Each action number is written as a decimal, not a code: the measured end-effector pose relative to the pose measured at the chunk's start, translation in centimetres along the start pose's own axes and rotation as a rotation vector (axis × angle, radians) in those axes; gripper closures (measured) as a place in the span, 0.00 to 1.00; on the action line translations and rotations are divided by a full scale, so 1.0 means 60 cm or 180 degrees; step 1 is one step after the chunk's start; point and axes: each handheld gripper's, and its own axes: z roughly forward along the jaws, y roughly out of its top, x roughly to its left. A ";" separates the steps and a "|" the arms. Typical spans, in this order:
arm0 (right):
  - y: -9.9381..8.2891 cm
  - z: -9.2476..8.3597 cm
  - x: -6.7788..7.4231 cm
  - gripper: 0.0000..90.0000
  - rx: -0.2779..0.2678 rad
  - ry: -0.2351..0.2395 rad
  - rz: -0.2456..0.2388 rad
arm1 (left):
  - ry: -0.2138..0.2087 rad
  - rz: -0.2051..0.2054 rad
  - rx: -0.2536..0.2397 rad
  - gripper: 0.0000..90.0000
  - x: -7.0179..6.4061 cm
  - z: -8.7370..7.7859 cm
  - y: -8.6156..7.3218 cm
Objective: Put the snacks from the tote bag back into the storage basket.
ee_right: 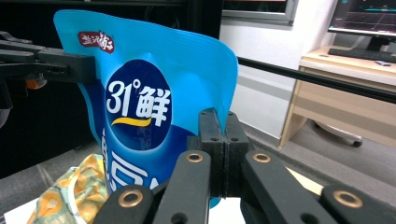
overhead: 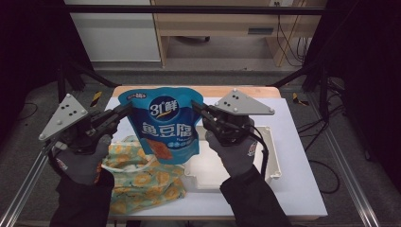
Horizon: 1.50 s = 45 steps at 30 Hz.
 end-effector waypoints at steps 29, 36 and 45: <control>-0.041 -0.087 -0.071 1.00 0.0031 -0.0279 0.0090 | -0.0308 0.0064 -0.0024 1.00 -0.077 0.085 -0.010; -0.052 -0.099 -0.082 1.00 0.0045 -0.0329 0.0092 | -0.0371 0.0036 0.0012 1.00 -0.089 0.100 -0.017; -0.064 -0.109 -0.091 1.00 0.0045 -0.0383 0.0123 | -0.0418 0.0044 0.0044 1.00 -0.099 0.115 -0.022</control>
